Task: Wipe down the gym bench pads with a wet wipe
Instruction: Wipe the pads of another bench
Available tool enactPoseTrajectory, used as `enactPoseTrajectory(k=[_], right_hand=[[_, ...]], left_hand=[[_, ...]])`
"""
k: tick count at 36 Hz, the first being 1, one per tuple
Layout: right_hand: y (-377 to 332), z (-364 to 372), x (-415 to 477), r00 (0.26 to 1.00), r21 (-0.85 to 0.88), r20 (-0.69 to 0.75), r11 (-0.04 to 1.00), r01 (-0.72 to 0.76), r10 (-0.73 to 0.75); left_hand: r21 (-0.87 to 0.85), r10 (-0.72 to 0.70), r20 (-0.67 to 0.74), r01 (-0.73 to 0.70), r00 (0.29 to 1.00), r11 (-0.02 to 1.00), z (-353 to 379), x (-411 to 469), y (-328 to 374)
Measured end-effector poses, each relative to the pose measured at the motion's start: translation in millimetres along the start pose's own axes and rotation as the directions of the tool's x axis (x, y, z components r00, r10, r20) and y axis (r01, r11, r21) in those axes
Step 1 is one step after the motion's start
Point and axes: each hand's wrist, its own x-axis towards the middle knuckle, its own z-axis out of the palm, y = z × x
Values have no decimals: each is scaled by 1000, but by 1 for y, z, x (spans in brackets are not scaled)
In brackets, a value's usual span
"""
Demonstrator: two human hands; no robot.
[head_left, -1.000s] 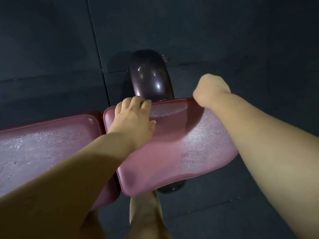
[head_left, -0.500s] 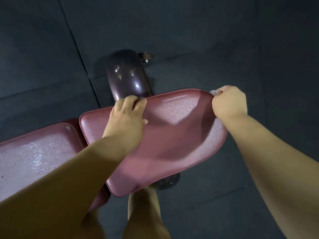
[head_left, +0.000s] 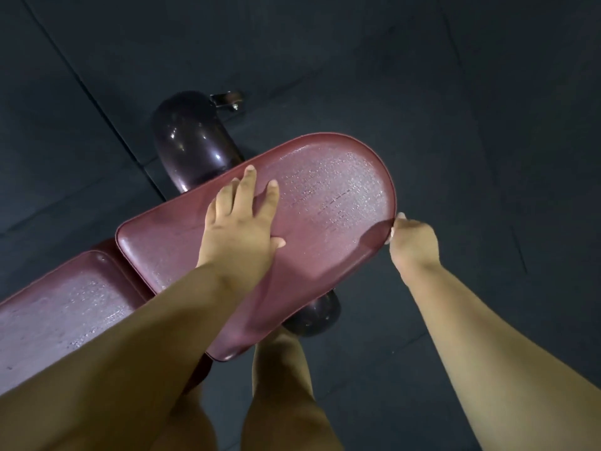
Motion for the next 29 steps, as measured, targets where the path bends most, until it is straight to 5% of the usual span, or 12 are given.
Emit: enactPoseTrajectory(k=[3,9,16,24,29], right_hand=[[4,8,-3,999,228,-27,973,-39,46],[-14,2,10,991,385,-112,916,111,-73],[0,16,-10,979,301,-139,935,185,-148],[38,73,-76,999,380,29,925,18,-31],[37,94,-86,980,696,183,694,-186,78]], left_hand=[[31,-10,5,10,1000,999,0,1,2],[57,12,-30,-10,999,998,0,-11,4],[88,96,95,-104,991,991,21,-35,3],[143,84,96,-97,992,985,28,-32,1],[141,156,67,-164,985,976,28,-34,-10]])
